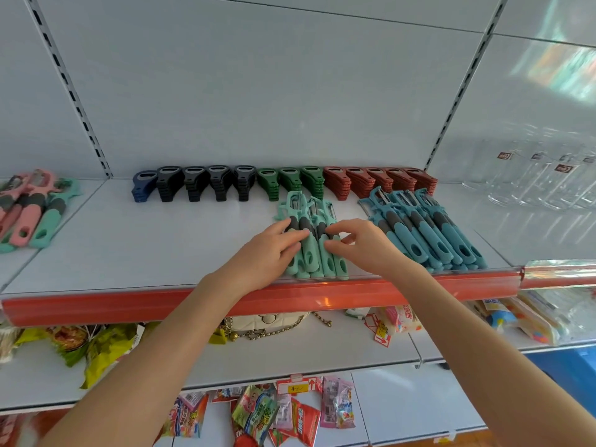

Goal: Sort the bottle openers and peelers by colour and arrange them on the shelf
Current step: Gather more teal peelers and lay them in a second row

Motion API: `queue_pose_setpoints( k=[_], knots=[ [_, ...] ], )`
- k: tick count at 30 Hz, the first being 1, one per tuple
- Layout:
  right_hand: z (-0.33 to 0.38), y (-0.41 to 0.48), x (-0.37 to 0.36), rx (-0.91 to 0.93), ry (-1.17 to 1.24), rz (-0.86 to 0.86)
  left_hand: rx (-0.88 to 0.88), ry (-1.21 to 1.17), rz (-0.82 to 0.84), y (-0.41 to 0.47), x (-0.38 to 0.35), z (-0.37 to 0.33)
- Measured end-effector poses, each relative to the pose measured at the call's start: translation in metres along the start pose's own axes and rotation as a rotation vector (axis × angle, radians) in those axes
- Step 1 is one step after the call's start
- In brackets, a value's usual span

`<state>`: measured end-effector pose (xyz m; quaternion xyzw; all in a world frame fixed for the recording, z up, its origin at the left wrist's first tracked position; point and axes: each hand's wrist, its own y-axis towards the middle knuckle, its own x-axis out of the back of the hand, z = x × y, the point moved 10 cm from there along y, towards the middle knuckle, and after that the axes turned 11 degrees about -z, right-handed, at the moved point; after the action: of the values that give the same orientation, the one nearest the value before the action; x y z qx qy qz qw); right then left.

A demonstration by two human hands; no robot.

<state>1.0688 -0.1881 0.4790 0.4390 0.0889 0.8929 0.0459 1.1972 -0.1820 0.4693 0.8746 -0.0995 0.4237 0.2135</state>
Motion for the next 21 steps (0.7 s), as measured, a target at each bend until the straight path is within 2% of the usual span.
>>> queue_pose_setpoints(
  k=[7,14,21],
  knots=[
    [0.002,0.001,-0.001,0.027,-0.016,0.014,-0.001,0.054,-0.030,-0.002,0.004,0.001],
    [0.004,0.000,-0.001,0.042,-0.015,0.025,0.005,0.038,0.079,-0.002,-0.004,-0.001],
    [0.003,0.000,-0.001,0.046,-0.026,0.030,-0.004,0.034,-0.043,-0.005,0.006,-0.001]
  ],
)
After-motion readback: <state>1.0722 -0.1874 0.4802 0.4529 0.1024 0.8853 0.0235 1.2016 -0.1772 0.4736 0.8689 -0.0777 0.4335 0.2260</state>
